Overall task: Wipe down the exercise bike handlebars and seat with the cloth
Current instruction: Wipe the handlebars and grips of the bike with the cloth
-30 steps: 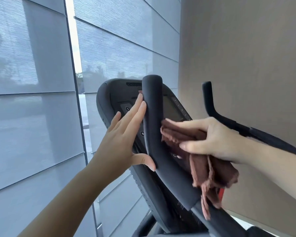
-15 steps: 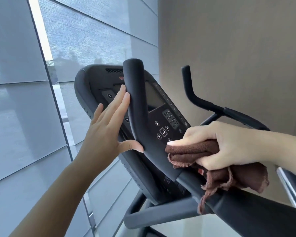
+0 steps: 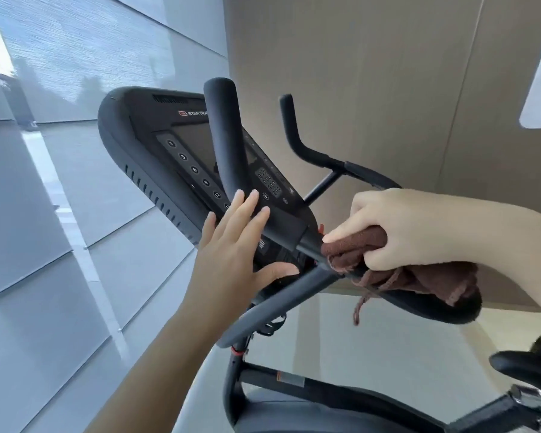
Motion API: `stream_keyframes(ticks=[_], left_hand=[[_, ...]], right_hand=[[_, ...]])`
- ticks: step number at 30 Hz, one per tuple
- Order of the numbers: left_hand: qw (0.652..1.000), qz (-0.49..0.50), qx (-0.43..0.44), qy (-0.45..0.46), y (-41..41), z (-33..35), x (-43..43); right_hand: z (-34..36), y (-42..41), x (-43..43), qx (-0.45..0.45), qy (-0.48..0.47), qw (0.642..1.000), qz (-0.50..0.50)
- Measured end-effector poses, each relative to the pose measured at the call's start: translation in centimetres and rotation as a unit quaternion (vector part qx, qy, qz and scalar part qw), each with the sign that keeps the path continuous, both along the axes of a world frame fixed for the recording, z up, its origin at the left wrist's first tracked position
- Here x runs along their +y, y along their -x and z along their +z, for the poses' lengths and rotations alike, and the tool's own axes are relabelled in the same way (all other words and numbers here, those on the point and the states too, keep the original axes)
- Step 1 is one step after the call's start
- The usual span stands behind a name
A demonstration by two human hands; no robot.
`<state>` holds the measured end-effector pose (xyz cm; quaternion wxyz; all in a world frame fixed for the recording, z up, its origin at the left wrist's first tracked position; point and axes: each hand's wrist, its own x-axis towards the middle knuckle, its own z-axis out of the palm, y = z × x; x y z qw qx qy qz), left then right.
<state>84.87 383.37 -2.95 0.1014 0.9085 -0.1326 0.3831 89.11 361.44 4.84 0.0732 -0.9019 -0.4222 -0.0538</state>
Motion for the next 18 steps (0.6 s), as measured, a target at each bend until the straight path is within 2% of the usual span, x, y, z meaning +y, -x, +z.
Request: stream_keyframes(ticks=[6, 13, 18], left_hand=[[0.997, -0.072, 0.024, 0.018, 2.7, -3.6, -2.9], [0.988, -0.127, 0.06, 0.072, 5.2, -6.0, -6.1], [0.987, -0.137, 0.07, 0.054, 6.6, -6.0, -9.0]], right_hand=[[-3.2, 3.0, -2.4, -0.025, -0.107, 0.988, -0.106], [-6.4, 5.5, -3.9, -0.104, -0.143, 0.963, -0.202], [-8.8, 6.6, -7.7, -0.073, -0.231, 0.941, -0.238]])
